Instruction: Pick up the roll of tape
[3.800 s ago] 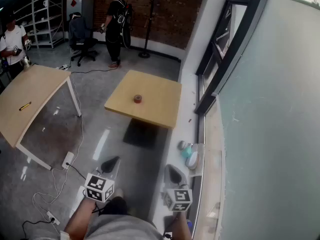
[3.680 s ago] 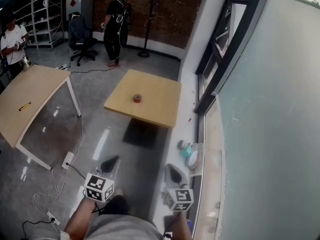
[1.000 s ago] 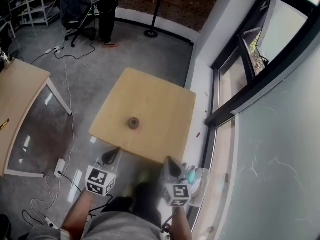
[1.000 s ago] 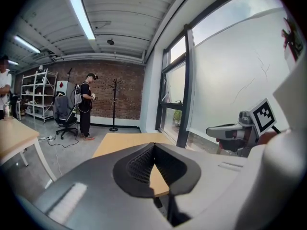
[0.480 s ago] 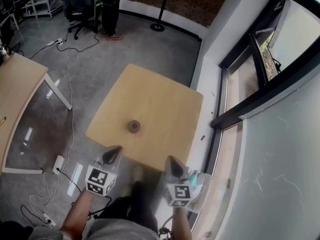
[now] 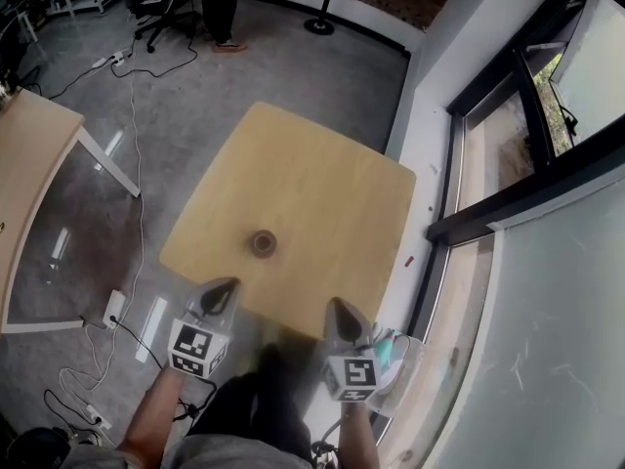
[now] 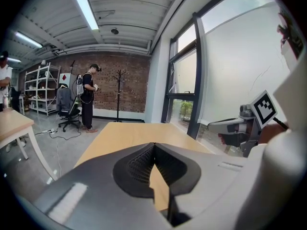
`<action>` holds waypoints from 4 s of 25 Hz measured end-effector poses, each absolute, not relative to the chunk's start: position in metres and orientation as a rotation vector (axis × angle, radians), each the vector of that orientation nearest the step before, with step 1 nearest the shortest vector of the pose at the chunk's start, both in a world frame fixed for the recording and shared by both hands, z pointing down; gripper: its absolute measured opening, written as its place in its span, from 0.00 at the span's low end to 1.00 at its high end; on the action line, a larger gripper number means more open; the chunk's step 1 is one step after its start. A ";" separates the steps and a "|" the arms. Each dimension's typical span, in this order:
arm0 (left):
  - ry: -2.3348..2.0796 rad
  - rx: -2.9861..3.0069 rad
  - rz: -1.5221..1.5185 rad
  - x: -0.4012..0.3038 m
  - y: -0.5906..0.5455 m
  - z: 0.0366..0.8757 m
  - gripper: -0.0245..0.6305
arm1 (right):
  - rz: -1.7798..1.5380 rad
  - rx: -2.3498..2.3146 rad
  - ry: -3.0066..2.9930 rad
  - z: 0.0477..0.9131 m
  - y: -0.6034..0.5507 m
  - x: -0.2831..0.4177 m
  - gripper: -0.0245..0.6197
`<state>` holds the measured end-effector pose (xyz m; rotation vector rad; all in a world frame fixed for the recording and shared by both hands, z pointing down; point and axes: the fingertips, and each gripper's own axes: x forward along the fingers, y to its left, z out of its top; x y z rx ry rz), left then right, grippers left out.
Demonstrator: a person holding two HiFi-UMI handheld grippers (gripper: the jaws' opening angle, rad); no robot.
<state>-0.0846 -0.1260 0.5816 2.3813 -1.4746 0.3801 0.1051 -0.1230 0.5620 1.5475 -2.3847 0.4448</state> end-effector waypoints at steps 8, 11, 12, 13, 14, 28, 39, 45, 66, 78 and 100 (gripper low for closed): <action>-1.477 2.350 0.408 -0.081 -0.152 0.616 0.04 | 0.491 1.508 -2.358 0.601 -0.145 0.109 0.06; -1.472 2.344 0.427 -0.078 -0.160 0.627 0.04 | 0.501 1.499 -2.358 0.611 -0.153 0.111 0.06; -1.469 2.342 0.433 -0.077 -0.162 0.632 0.04 | 0.504 1.496 -2.359 0.615 -0.155 0.112 0.06; -1.465 2.342 0.441 -0.075 -0.164 0.636 0.04 | 0.507 1.493 -2.358 0.618 -0.158 0.113 0.06; -1.462 2.342 0.450 -0.074 -0.166 0.641 0.04 | 0.510 1.491 -2.357 0.621 -0.160 0.114 0.06; -1.432 2.286 0.492 -0.064 -0.194 0.679 0.18 | 0.557 1.435 -2.339 0.658 -0.189 0.126 0.06; -1.421 2.254 0.545 -0.059 -0.216 0.702 0.50 | 0.566 1.418 -2.336 0.667 -0.213 0.130 0.06; -1.422 2.328 0.654 -0.050 -0.225 0.710 0.62 | 0.595 1.370 -2.306 0.683 -0.214 0.133 0.06; -1.385 2.333 0.750 -0.038 -0.246 0.732 0.56 | 0.601 1.347 -2.307 0.691 -0.242 0.134 0.06; -1.407 2.325 0.731 -0.038 -0.246 0.733 0.56 | 0.589 1.352 -2.329 0.688 -0.245 0.135 0.06; -1.485 2.392 0.597 -0.041 -0.245 0.647 0.56 | 0.566 1.347 -2.356 0.644 -0.233 0.129 0.06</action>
